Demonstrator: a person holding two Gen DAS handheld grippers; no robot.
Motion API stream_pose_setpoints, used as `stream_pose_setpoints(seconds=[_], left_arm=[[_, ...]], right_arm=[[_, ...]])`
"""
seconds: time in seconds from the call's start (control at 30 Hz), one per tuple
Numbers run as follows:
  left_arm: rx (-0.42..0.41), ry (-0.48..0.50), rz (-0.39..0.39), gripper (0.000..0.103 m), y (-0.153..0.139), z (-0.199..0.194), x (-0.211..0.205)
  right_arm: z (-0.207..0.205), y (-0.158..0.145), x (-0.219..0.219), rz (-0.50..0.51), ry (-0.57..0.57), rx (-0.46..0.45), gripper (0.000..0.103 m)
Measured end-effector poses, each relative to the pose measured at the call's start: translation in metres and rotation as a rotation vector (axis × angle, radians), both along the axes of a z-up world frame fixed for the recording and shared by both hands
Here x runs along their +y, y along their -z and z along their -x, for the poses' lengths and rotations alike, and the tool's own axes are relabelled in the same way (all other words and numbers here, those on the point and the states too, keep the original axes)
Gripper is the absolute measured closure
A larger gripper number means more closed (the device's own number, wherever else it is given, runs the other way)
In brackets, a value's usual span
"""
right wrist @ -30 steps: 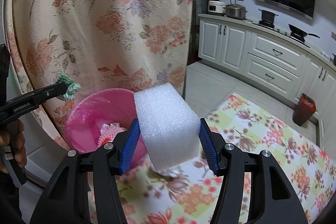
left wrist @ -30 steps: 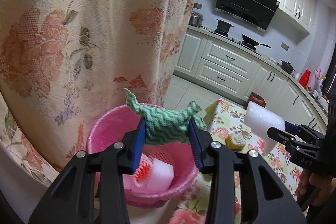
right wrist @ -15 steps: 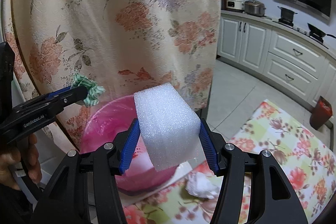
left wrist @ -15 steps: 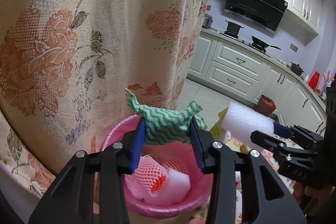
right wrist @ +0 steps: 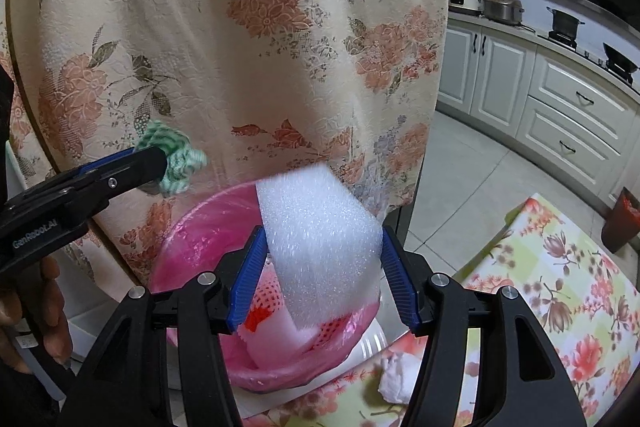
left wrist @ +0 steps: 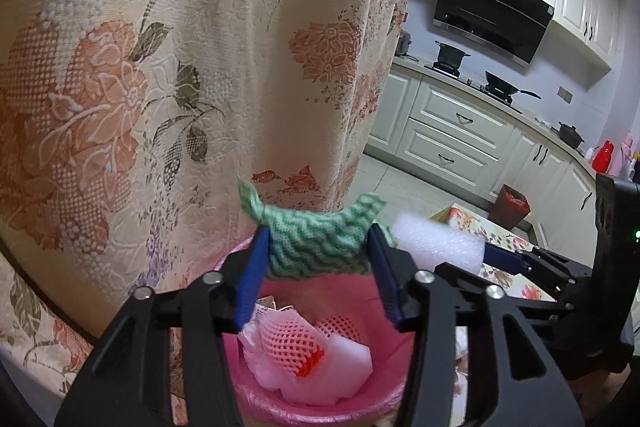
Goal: Collect trash
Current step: 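Carry the green cloth and foam block to the pink bin and release both, then move both open tools back over the table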
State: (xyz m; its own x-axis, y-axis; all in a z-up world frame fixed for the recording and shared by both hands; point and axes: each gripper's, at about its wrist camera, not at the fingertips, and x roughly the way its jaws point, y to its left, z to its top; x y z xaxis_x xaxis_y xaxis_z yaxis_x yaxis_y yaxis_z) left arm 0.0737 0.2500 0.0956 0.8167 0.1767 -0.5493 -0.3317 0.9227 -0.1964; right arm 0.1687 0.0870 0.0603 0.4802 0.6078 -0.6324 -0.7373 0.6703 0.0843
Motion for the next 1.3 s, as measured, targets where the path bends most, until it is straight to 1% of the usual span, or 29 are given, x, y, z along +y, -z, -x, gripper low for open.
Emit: stream_pose_setpoints(seconds=[0.07,0.2,0.37,0.5,0.73,1.07,1.3], left_arm=[[-0.003,-0.003,0.006,0.04,0.0,-0.002,0.001],[0.0,-0.002,0.005,0.04,0.001,-0.004,0.0],[0.005,0.0,0.007,0.04,0.003,0.001,-0.004],[0.009,0.004,0.011,0.04,0.004,0.005,-0.008],[0.006,0.026,0.011,0.04,0.002,0.013,-0.024],[0.019,0.098,0.01,0.04,0.006,0.016,-0.072],[0.039,0.159,0.008,0.04,0.015,0.014,-0.109]], right_arm=[[-0.001,0.001,-0.001,0.002,0.007,-0.003,0.037],[-0.003,0.002,-0.006,0.003,0.018,-0.002,0.036],[-0.002,0.001,-0.023,-0.006,0.052,-0.011,0.035],[-0.001,0.0,-0.043,-0.011,0.086,-0.017,0.035],[0.007,0.0,-0.093,-0.004,0.171,-0.041,0.033],[0.02,0.013,-0.167,0.018,0.281,-0.034,0.032],[0.026,0.022,-0.212,0.018,0.345,-0.023,0.032]])
